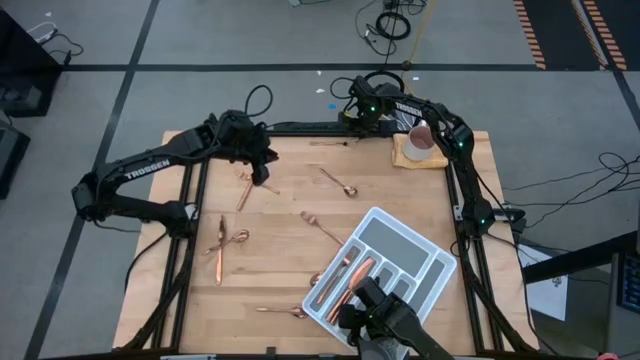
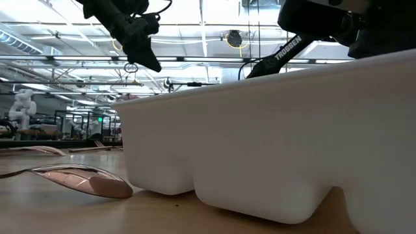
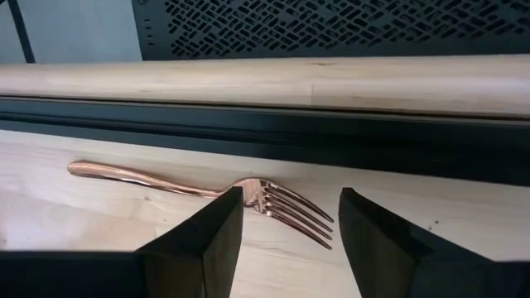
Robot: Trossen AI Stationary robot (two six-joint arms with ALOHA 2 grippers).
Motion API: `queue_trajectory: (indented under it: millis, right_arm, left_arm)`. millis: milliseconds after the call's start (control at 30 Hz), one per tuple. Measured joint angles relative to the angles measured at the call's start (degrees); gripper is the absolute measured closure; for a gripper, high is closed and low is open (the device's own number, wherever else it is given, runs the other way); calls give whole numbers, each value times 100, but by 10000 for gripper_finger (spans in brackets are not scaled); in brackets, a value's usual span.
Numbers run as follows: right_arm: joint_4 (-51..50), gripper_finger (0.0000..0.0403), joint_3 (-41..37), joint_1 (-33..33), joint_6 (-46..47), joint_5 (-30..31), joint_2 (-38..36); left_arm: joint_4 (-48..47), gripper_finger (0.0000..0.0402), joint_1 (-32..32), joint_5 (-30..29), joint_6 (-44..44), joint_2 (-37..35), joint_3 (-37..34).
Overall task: Sort silverware
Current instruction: Put the gold fork into the silverware tray
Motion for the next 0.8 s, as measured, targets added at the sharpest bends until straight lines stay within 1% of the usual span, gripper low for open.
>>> queue_trajectory:
  millis: [400,633,800]
  right_arm:
    - [-169,218,0,90,-211,46,0]
    - [-42,218,0,118,-298,62,0]
    - [-50,238,0,141,-462,77,0]
  left_arm:
    - [22,343,113,61,-1,0,0]
    - [24,343,113,62,48,0,0]
    - [24,343,109,63,48,2,0]
